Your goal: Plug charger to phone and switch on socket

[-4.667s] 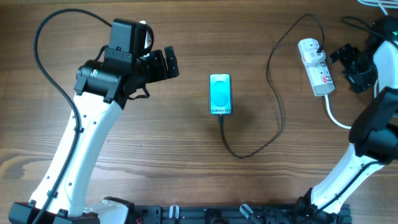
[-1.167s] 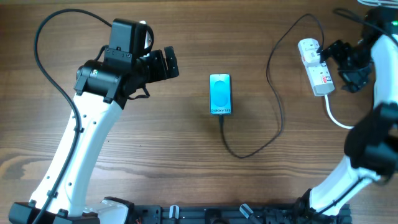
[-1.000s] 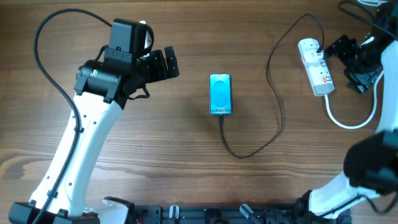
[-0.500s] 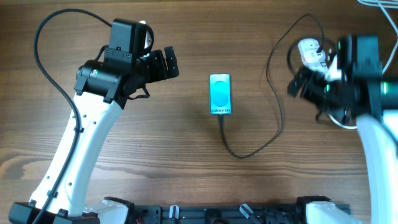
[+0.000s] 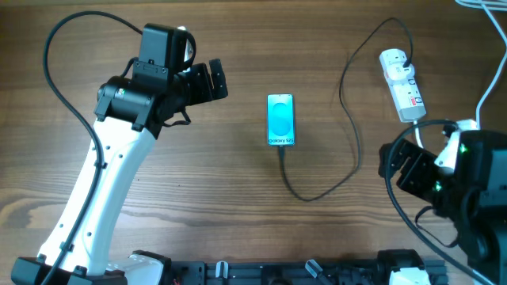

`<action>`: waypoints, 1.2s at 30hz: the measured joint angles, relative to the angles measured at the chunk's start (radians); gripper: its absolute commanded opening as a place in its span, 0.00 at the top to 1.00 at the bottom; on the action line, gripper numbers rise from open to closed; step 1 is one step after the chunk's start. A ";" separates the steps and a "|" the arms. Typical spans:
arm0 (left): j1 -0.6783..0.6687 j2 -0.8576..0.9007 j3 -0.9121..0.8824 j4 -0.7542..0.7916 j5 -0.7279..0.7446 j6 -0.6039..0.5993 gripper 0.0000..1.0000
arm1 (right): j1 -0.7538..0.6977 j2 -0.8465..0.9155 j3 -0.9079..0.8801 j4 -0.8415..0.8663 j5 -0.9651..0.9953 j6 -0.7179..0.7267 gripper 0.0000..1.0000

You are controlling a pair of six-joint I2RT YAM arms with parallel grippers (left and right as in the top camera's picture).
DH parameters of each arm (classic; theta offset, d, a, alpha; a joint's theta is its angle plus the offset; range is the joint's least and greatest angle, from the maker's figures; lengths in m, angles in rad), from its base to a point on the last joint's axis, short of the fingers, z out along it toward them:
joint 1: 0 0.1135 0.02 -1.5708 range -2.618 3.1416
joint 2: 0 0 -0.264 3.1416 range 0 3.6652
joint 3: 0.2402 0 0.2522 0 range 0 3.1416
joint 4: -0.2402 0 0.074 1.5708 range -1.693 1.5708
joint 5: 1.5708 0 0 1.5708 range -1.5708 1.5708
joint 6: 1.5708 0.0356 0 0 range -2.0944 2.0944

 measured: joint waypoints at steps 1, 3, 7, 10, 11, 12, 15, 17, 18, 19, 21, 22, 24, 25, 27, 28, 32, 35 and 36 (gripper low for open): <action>0.000 0.000 0.000 0.000 0.000 0.000 0.00 | 0.000 0.000 0.000 0.000 0.000 0.000 0.00; 0.000 0.000 0.000 0.000 0.000 0.000 0.00 | 0.000 0.002 0.000 0.000 0.000 0.000 0.00; 0.000 0.000 0.000 0.000 0.000 0.000 0.00 | 0.000 0.005 0.000 0.000 0.000 0.000 0.00; 0.000 0.000 0.000 0.000 0.000 0.000 0.00 | 0.000 0.016 0.000 0.000 0.000 0.000 0.00; 0.000 0.000 0.000 0.000 0.000 0.000 0.00 | 0.000 0.021 0.000 0.000 0.000 0.000 0.00; 0.000 0.000 0.000 0.000 0.000 0.000 0.00 | 0.000 0.026 0.000 0.000 0.000 0.000 0.00; 0.000 0.000 0.000 0.000 0.000 0.000 0.00 | 0.000 0.039 0.000 0.000 0.003 0.000 0.00; 0.000 0.000 0.000 0.000 0.000 0.000 0.00 | 0.000 0.046 0.000 0.000 0.016 -0.001 0.00; 0.000 0.000 0.000 0.000 0.000 0.000 0.00 | 0.000 0.049 0.000 0.000 0.026 0.000 0.00; 0.000 0.000 0.000 0.000 0.000 0.000 0.00 | 0.000 0.053 0.000 0.000 0.033 0.000 0.00; 0.000 0.000 0.000 0.000 0.000 0.000 0.00 | 0.000 0.057 0.000 0.000 0.047 0.000 0.00; 0.000 0.000 0.000 0.000 0.000 0.000 0.00 | 0.000 0.057 0.000 0.000 0.053 -0.001 0.00; 0.000 0.000 0.000 0.000 0.000 0.000 0.00 | 0.000 0.055 0.000 0.000 0.070 -0.001 0.00; 0.000 0.000 0.000 0.000 0.000 0.000 0.00 | 0.000 0.051 -0.001 0.003 0.077 -0.001 0.00; 0.000 0.000 0.000 0.000 0.000 0.000 0.00 | 0.000 0.030 -0.012 0.042 0.097 -0.020 0.00; 0.000 0.000 0.000 0.000 0.000 0.000 0.00 | 0.000 -0.006 -0.033 0.121 0.096 -0.067 0.00; 0.000 0.000 0.000 0.001 0.000 0.000 0.00 | 0.000 -0.153 -0.176 0.397 0.021 -0.237 0.00; 0.000 0.000 0.000 0.000 0.000 0.000 0.00 | 0.000 -0.294 -0.351 0.560 -0.023 -0.295 0.00; 0.000 0.000 0.000 0.000 0.000 0.000 0.00 | 0.000 -0.345 -0.419 0.612 -0.035 -0.306 0.00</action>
